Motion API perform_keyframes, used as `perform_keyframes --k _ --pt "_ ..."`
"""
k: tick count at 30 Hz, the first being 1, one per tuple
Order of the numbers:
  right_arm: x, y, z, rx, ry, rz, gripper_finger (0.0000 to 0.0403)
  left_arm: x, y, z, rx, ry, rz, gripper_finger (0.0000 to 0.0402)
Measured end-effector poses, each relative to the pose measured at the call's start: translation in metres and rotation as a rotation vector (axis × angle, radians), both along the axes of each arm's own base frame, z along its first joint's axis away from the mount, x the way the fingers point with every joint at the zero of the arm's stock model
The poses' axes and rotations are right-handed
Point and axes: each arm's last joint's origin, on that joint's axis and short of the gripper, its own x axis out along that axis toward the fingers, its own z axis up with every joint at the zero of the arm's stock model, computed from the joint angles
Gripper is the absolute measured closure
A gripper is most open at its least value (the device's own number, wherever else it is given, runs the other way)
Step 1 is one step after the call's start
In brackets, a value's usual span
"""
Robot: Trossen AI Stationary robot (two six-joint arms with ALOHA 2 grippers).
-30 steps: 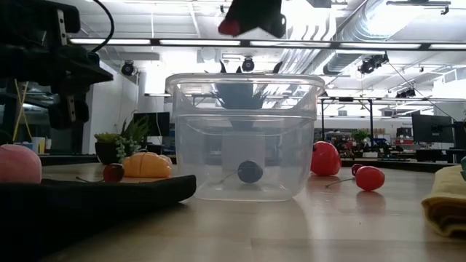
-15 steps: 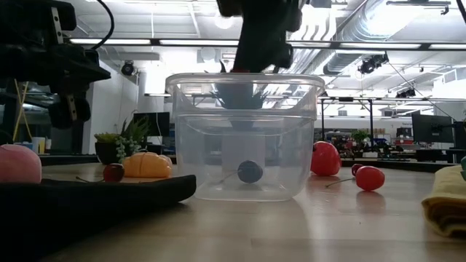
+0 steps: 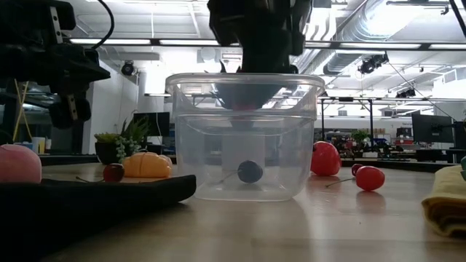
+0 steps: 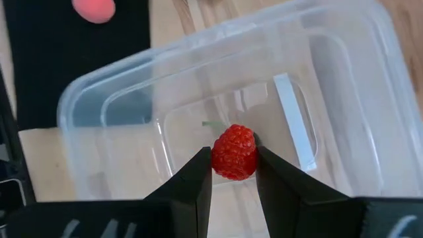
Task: Pick and placing Produce into tupperware
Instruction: Put the raspberry into the transparent container, then put the bottom right cherry into the transparent container
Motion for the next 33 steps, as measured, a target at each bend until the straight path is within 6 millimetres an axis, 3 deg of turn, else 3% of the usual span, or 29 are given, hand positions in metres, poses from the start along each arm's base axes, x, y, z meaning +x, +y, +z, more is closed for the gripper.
perform_keyframes --k 10,33 --pt "0.003 0.002 -0.013 0.009 0.036 -0.021 0.0316 0.0 0.0 0.0 0.008 -0.002 -0.012 0.0401" --pt "0.003 0.002 -0.013 0.004 0.039 -0.043 0.0279 0.0 0.0 0.0 0.033 -0.004 -0.016 0.0401"
